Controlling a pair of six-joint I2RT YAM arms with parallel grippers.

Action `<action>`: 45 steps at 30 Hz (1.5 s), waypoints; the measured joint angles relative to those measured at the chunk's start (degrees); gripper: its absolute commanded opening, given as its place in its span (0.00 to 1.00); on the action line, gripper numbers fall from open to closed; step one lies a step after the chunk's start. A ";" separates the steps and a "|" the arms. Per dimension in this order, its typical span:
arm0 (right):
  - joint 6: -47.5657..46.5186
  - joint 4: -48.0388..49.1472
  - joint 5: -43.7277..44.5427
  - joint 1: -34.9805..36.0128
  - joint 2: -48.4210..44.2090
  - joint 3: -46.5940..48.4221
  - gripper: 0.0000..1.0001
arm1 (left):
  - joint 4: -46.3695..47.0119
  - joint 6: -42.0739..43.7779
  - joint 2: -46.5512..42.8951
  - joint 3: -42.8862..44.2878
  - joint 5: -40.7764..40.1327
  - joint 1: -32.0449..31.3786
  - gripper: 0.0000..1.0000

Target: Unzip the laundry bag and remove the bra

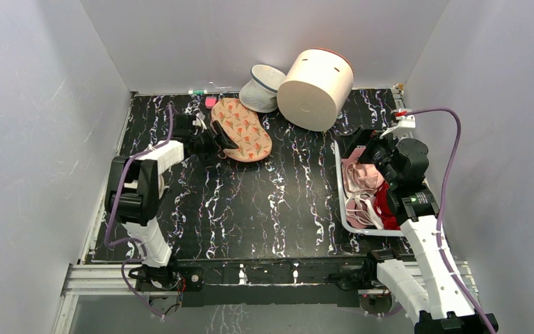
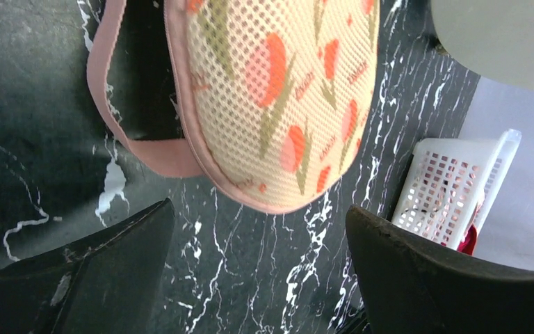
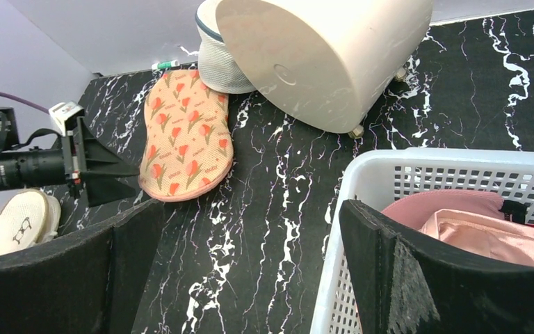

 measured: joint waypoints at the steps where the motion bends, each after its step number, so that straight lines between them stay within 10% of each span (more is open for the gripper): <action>1: 0.00 0.02 -0.07 0.00 0.00 0.00 0.98 | 0.15 -0.22 1.05 0.50 -0.04 -0.11 0.92; 21: 0.02 0.09 -2.23 0.00 1.07 -0.04 0.98 | -3.32 3.89 7.21 3.58 -5.46 -1.57 0.08; 45: 3.37 1.88 -15.02 0.02 7.58 -2.91 0.98 | -12.09 8.74 -20.41 -22.93 -0.35 -1.60 0.05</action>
